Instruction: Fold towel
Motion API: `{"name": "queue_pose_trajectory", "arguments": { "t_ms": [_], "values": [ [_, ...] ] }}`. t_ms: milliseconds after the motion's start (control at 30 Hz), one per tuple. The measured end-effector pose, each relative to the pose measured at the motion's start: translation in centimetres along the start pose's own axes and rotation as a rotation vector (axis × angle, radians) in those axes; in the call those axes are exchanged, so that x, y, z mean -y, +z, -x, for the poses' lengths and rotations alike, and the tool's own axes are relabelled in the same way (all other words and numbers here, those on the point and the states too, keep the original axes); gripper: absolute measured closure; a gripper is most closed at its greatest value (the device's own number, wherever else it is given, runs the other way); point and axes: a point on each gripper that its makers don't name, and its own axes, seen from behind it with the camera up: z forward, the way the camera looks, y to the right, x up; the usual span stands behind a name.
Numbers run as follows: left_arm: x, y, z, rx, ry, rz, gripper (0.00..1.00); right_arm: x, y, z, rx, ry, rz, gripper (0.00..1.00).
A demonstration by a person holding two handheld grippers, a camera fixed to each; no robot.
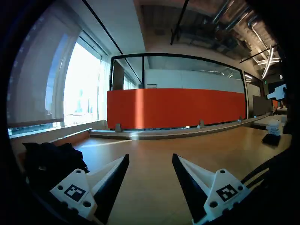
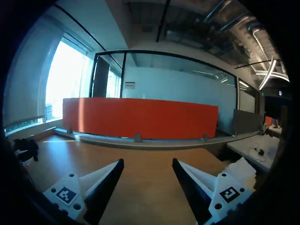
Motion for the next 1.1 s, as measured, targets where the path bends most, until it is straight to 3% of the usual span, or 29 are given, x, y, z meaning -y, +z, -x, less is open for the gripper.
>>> {"name": "queue_pose_trajectory", "arguments": {
  "t_ms": [400,733,800,867,1100],
  "values": [
    [0.3,0.4,0.5,0.008,-0.011,0.0,0.16,0.6,0.1,0.5,-0.001,0.01,-0.015,0.0],
    [0.5,0.5,0.9,0.008,-0.012,-0.009,0.16,-0.4,0.3,0.9,-0.015,0.03,-0.008,0.0],
    [0.5,0.6,1.0,0.008,-0.012,-0.009,0.13,-0.6,0.3,0.9,-0.024,0.031,-0.005,0.0],
    [0.4,0.6,1.1,0.008,-0.012,-0.009,0.0,-0.9,0.4,1.0,-0.033,0.03,0.0,0.0],
    [0.5,0.8,1.3,0.007,-0.012,-0.009,0.01,-2.0,0.9,1.2,-0.067,0.019,0.015,0.0]
  ]
}}
